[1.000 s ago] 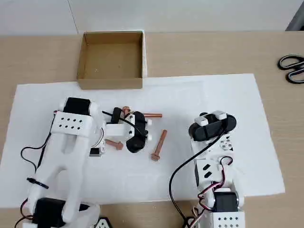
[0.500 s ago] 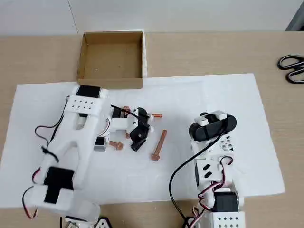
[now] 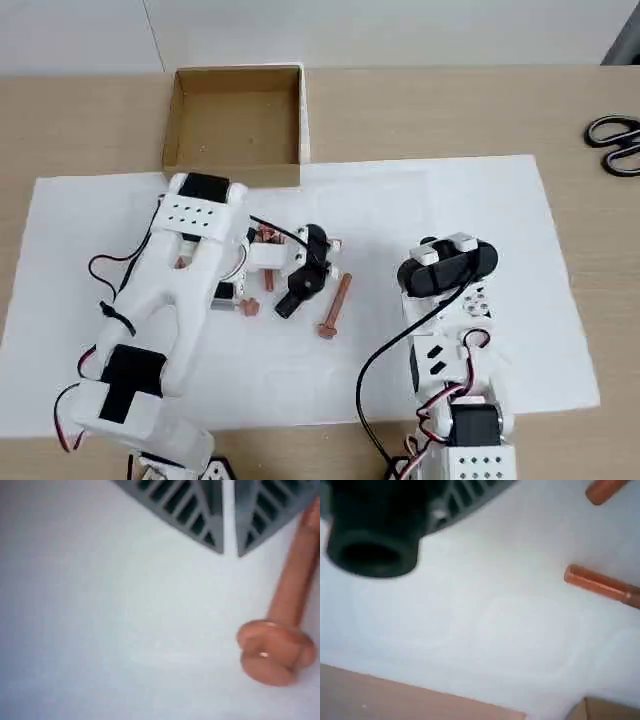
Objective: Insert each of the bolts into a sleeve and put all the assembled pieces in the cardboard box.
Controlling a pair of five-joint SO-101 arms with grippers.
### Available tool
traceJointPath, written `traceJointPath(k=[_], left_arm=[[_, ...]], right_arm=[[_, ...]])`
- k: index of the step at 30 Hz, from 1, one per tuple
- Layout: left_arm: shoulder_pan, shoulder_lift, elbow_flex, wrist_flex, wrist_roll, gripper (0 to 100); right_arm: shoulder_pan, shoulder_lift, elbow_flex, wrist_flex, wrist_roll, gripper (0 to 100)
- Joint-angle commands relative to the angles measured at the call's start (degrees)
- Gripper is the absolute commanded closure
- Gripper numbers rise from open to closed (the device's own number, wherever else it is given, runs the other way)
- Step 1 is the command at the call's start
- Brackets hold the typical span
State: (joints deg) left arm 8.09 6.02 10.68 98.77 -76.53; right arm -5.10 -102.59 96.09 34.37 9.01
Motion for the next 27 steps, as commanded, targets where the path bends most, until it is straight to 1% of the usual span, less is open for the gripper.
traceJointPath(k=[1, 4, 9, 23, 27], left_arm=[[0.26, -0.26, -2.42, 1.58, -10.37, 93], [0.35, -0.26, -2.42, 1.58, -10.37, 89], [0.09, -0.26, -2.42, 1.58, -8.44, 88], [0.53, -0.09, -4.97, 1.49, -8.53, 88], [0.44, -0.09, -4.79, 1.49, -8.53, 83]], right_arm=[[0.40, -1.01, 0.35, -1.54, 0.35, 99.4], [0.40, -1.01, 0.35, -1.54, 0.35, 99.4], [0.40, -1.01, 0.35, -1.54, 0.35, 99.4], [0.40, -1.01, 0.35, -1.54, 0.35, 99.4], [0.40, -1.01, 0.35, -1.54, 0.35, 99.4]])
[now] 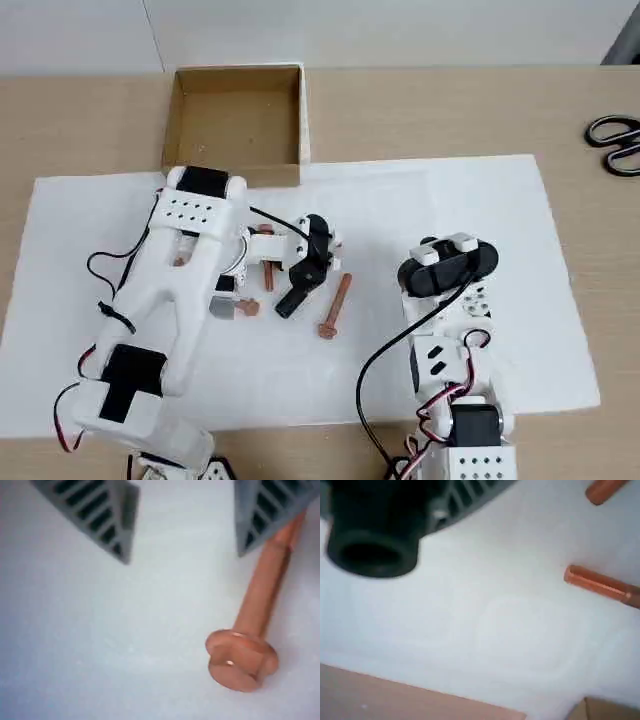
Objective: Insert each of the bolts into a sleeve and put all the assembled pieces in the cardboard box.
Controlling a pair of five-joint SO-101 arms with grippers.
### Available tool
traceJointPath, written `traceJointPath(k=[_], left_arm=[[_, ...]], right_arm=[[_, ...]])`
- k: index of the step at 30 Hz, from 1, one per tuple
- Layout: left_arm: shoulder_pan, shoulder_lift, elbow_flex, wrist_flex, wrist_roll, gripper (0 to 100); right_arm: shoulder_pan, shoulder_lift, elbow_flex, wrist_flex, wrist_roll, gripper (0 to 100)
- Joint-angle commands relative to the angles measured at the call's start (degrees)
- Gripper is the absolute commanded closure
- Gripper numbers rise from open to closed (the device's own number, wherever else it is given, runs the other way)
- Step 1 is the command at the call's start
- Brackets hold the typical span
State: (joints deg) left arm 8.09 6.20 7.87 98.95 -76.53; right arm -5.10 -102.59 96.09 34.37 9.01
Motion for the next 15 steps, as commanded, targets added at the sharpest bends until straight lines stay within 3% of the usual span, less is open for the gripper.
traceJointPath(k=[1, 15], left_arm=[[0.44, -0.26, -1.98, 1.32, -8.53, 83], [0.53, 0.44, -1.98, -2.99, -10.46, 83]], right_arm=[[0.40, -1.01, 0.35, -1.54, 0.35, 99.4], [0.48, -1.01, 0.35, -1.36, 0.35, 99.4]])
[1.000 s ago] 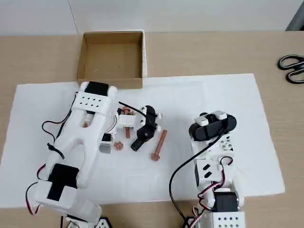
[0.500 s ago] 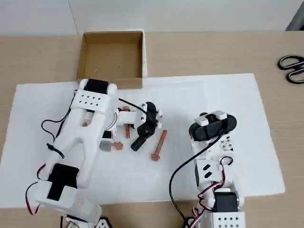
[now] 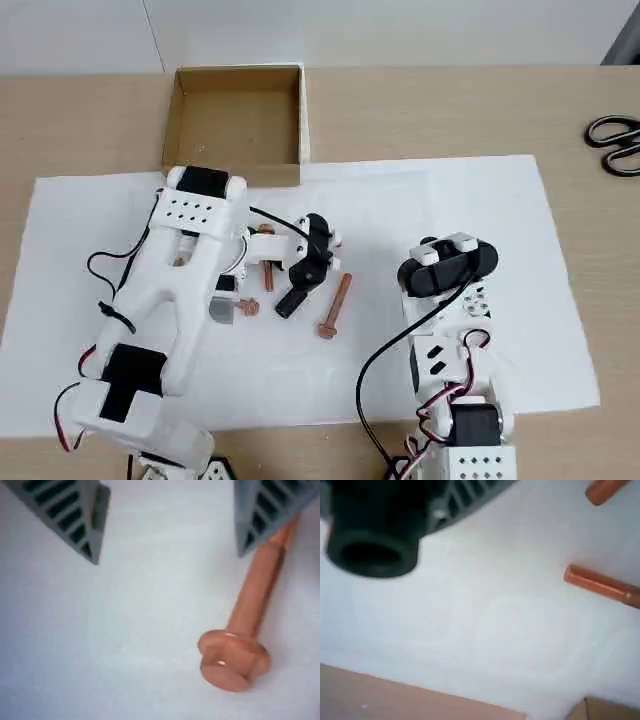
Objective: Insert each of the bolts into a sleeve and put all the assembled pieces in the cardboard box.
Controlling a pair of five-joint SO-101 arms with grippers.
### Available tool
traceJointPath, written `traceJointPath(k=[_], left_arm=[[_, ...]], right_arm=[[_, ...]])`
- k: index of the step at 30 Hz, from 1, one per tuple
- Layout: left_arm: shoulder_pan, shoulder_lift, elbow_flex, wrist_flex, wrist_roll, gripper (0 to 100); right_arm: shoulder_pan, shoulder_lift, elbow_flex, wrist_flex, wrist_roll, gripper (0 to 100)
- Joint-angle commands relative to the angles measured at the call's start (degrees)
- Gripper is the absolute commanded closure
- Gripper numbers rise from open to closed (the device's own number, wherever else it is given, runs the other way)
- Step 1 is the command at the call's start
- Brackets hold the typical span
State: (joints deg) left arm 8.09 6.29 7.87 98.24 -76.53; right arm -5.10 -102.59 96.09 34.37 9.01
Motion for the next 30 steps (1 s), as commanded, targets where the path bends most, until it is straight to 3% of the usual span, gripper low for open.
traceJointPath(k=[1, 16, 25, 30], left_arm=[[0.53, 1.23, -2.15, -3.25, -10.46, 83], [0.44, 16.44, -10.15, -5.01, -10.02, 83], [0.44, 20.13, -10.15, -1.14, -10.20, 83], [0.35, 20.13, -10.15, -1.14, -10.11, 95]], right_arm=[[0.48, -1.01, 0.35, -1.36, 0.35, 99.4], [1.80, -1.01, 0.35, -1.27, 0.35, 99.4], [2.77, -1.01, 0.35, -1.54, 0.35, 99.4], [2.77, -1.01, 0.35, -1.54, 0.35, 99.4]])
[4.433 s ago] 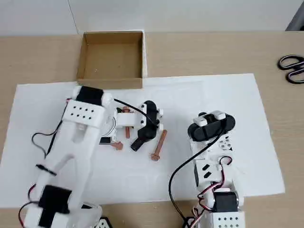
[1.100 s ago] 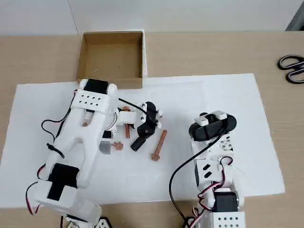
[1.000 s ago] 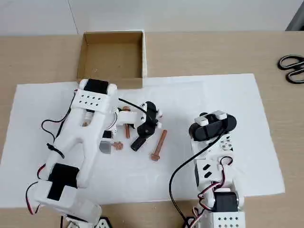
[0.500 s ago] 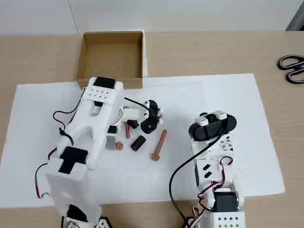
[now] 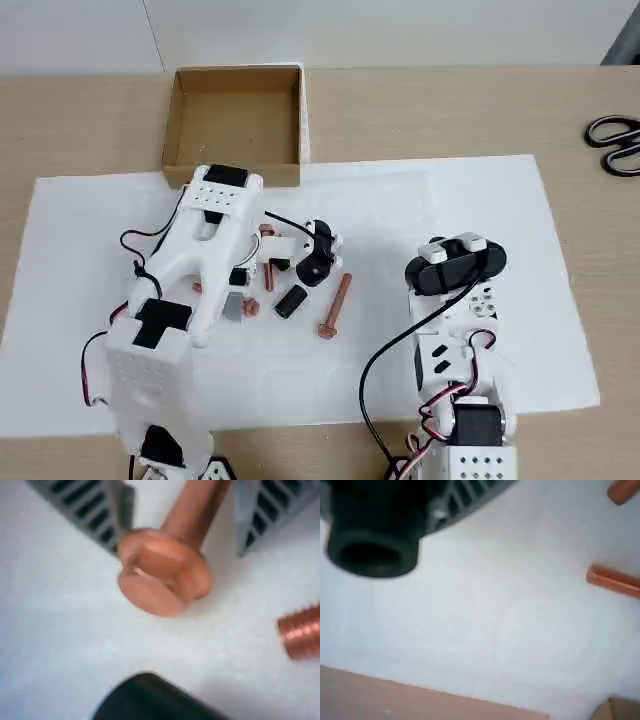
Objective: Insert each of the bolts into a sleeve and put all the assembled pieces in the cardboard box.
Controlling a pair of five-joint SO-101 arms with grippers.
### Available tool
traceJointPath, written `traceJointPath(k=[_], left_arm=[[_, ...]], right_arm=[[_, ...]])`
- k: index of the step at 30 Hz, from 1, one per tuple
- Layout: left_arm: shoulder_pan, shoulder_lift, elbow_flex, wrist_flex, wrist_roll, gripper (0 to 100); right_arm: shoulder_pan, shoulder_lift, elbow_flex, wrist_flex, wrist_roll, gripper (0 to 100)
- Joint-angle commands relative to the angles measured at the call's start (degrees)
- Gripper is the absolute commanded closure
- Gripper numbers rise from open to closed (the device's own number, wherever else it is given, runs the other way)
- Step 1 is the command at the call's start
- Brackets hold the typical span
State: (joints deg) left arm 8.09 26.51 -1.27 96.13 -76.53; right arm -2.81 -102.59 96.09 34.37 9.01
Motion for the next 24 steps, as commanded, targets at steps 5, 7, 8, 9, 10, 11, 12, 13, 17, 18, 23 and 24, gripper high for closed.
traceJointPath(k=[5, 7, 8, 9, 10, 11, 12, 13, 17, 18, 23, 24], left_arm=[[0.44, -0.09, -1.01, 0.97, -10.11, 99], [0.44, -0.26, -1.01, 1.14, -10.02, 99], [0.53, -0.44, -1.10, 2.11, -10.02, 99], [0.70, -0.53, -1.36, 3.43, -10.02, 99], [1.14, -0.53, -1.71, 4.40, -9.85, 99], [1.41, -0.53, -1.80, 4.31, -8.70, 99], [1.67, -0.62, -1.98, 4.31, -6.77, 99], [2.02, -0.62, -2.07, 4.31, -5.10, 99], [3.96, -0.62, -2.07, 4.31, -1.93, 99], [4.31, -0.79, -2.07, 4.31, -1.58, 99], [3.34, -7.56, -1.27, 4.31, 8.35, 99], [2.81, -9.93, -0.66, 4.31, 8.79, 99]], right_arm=[[0.57, -1.01, 0.35, -1.54, 0.35, 99.4], [0.57, -1.01, 0.35, -1.54, 0.35, 99.4], [0.57, -1.01, 0.35, -1.54, 0.35, 99.4], [0.57, -1.01, 0.35, -1.54, 0.35, 99.4], [0.57, -1.01, 0.35, -1.54, 0.35, 99.4], [0.57, -1.01, 0.35, -1.54, 0.35, 99.4], [0.57, -1.01, 0.35, -1.54, 0.35, 99.4], [0.57, -1.01, 0.35, -1.54, 0.35, 99.4], [0.40, -0.92, 0.35, -1.10, 0.09, 99.4], [0.31, -0.84, 0.35, -1.10, 0.09, 99.4], [0.22, -1.01, 0.26, -1.10, 0.35, 99.4], [0.13, -1.01, 0.26, -1.10, 0.35, 99.4]])
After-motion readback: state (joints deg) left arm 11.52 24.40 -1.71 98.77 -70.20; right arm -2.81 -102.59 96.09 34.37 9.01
